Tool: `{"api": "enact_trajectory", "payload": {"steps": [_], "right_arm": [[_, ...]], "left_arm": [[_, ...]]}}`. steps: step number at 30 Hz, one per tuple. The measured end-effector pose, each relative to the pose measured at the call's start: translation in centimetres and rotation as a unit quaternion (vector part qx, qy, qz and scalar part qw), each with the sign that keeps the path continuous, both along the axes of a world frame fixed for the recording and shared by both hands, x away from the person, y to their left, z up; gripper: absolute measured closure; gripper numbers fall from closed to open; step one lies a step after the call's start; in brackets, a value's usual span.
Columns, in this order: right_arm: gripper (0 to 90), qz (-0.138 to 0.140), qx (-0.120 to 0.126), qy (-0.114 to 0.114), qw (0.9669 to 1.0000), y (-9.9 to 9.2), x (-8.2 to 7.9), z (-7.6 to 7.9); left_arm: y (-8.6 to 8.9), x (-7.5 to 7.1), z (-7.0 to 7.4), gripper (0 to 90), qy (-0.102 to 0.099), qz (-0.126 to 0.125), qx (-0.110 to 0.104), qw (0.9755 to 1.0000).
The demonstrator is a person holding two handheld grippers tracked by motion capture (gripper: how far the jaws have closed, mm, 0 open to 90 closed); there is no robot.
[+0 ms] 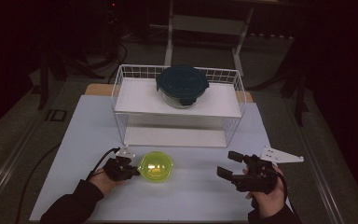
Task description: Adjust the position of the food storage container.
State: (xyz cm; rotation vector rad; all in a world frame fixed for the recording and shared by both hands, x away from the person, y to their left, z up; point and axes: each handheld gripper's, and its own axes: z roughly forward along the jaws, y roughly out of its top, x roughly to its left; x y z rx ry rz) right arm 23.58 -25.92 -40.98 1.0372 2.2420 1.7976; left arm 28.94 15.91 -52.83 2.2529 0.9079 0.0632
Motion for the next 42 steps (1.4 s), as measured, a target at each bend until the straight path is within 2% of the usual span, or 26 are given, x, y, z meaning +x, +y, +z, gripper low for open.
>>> {"api": "enact_trajectory", "payload": {"steps": [6, 14, 25, 35, 42], "right_arm": [[15.1, 0.001, -0.002, 0.002, 1.0, 0.2, 0.0, -0.2], [15.2, -0.001, -0.004, 0.002, 1.0, 0.3, 0.0, -0.4], [15.2, -0.003, -0.01, 0.002, 0.9999, 0.4, -0.1, -0.6], [15.2, -0.005, -0.015, 0.003, 0.9999, 0.5, -0.1, -0.9], [15.2, -0.008, -0.016, 0.002, 0.9998, 0.3, -0.1, -1.0]], "left_arm": [[-1.0, -0.2, 0.0, 88.1, 0.002, -0.014, -0.007, 0.9999], [-2.8, 0.1, 0.0, 88.2, 0.001, -0.03, -0.004, 0.9995], [-4.7, 0.7, 0.1, 88.1, 0.001, -0.037, -0.014, 0.9992], [-7.1, 1.1, -0.3, 88.1, 0.009, -0.058, -0.021, 0.998], [-7.9, 1.1, -0.3, 88.1, 0.008, -0.073, -0.017, 0.9971]]}}
